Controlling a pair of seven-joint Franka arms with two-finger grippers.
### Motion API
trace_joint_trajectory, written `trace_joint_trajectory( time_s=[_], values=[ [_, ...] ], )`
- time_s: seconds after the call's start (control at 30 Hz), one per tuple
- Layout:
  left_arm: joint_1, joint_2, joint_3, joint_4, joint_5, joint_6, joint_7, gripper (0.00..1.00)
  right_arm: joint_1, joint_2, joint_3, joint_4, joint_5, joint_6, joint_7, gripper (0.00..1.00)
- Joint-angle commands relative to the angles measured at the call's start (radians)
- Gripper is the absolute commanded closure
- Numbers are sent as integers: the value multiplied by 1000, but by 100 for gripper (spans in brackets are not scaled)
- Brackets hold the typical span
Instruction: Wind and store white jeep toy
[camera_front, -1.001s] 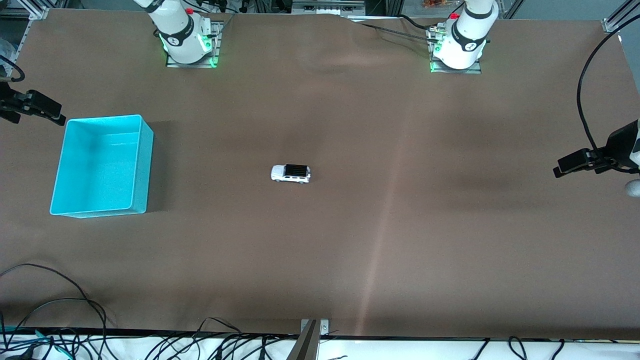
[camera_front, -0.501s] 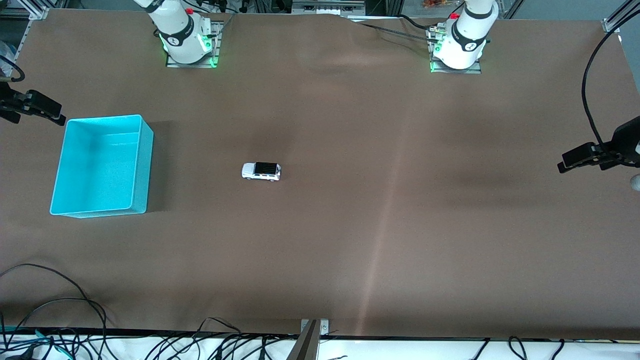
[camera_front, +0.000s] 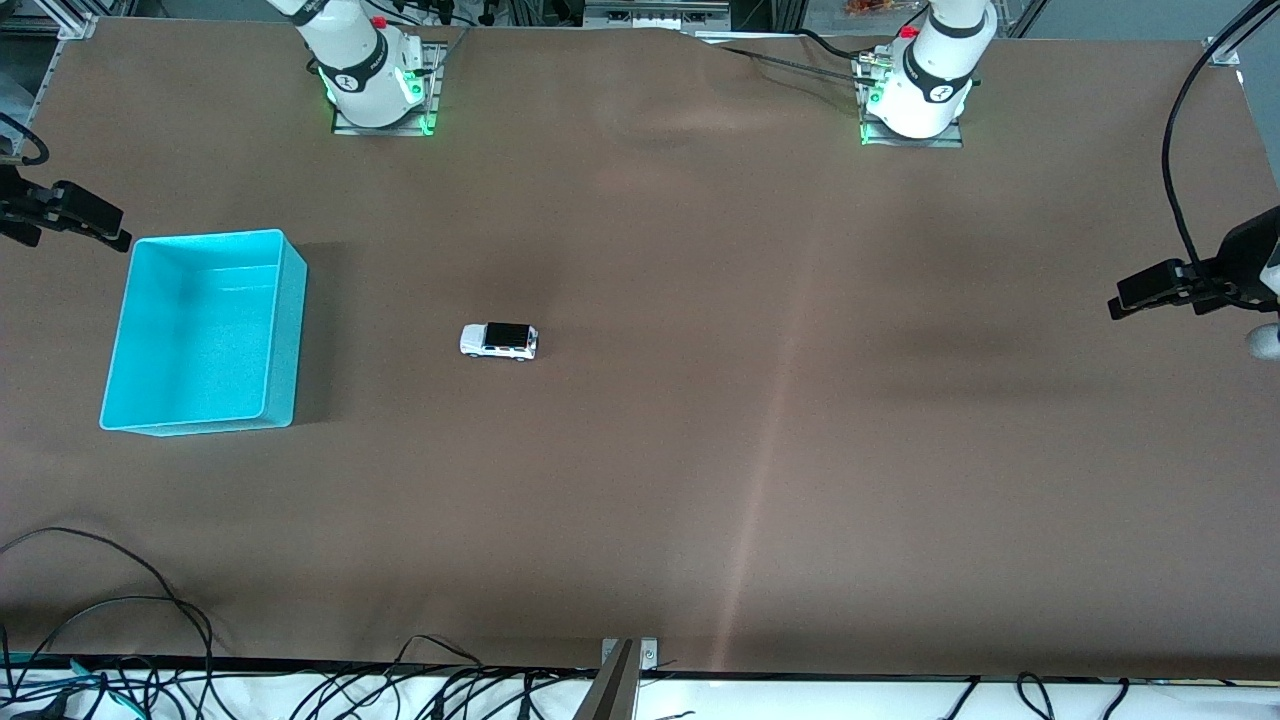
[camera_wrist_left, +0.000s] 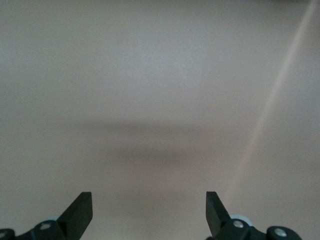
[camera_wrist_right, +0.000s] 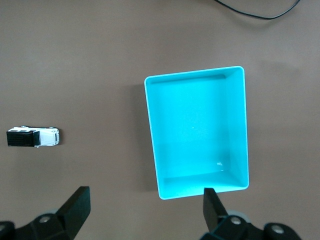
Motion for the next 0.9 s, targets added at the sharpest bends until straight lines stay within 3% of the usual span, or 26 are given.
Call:
trace_joint_trajectory(
  time_s=[0.0,0.2,0.43,0.87],
  values=[
    [-70,-29,57,-18,12,-11,10,0,6,8,2,27,-5,-20,8,0],
    [-222,-34,212,-18,2,-10,-11,0,15,9,15,26,-5,-22,25,0],
    [-289,-40,307,-18,-51,-4,-14,0,17,11,18,26,-3,-23,26,0],
    [-331,-109,319,-127,-51,-1,-16,0,15,6,28,-11,1,1,25,0]
  ],
)
